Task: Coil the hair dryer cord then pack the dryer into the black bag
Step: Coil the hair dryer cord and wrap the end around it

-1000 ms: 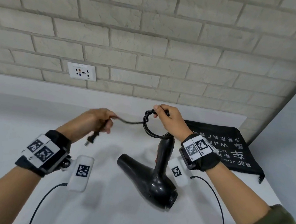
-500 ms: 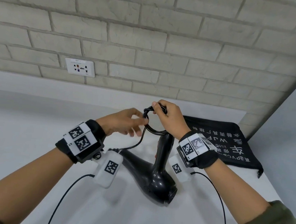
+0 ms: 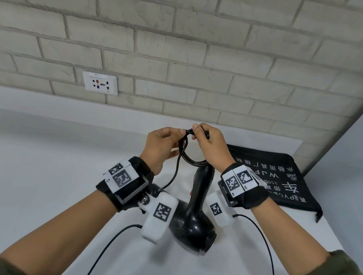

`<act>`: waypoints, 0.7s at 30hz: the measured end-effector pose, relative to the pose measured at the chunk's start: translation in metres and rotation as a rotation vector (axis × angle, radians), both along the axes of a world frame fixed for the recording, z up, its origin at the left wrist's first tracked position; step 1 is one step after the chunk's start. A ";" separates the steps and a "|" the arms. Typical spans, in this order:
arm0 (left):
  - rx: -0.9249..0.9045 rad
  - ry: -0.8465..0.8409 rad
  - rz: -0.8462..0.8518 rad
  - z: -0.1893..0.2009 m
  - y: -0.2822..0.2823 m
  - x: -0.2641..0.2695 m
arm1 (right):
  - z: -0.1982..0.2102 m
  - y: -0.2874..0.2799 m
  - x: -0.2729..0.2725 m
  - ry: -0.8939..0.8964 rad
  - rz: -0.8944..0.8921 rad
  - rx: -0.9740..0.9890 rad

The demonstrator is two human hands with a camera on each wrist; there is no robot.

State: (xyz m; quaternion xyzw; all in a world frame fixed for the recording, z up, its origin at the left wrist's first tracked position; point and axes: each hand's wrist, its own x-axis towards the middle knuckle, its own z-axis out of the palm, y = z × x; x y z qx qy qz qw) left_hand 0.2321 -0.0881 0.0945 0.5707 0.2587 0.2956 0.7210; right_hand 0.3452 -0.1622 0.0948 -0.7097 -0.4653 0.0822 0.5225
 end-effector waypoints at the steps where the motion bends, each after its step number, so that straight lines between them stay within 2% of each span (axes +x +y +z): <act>1: -0.020 -0.003 -0.013 0.000 -0.001 0.001 | 0.000 0.000 0.000 0.001 -0.004 0.006; 7: 0.018 0.000 -0.078 0.001 0.003 0.004 | -0.002 0.002 -0.003 0.050 0.009 0.046; 13: 0.151 0.096 -0.130 0.001 0.013 -0.002 | 0.001 0.001 -0.004 0.093 0.118 0.051; 19: 0.193 0.054 -0.200 -0.001 0.002 -0.016 | -0.001 0.002 -0.005 0.121 0.045 0.100; 21: 0.282 0.113 -0.200 -0.009 -0.006 -0.018 | 0.000 0.003 -0.005 0.124 0.018 0.078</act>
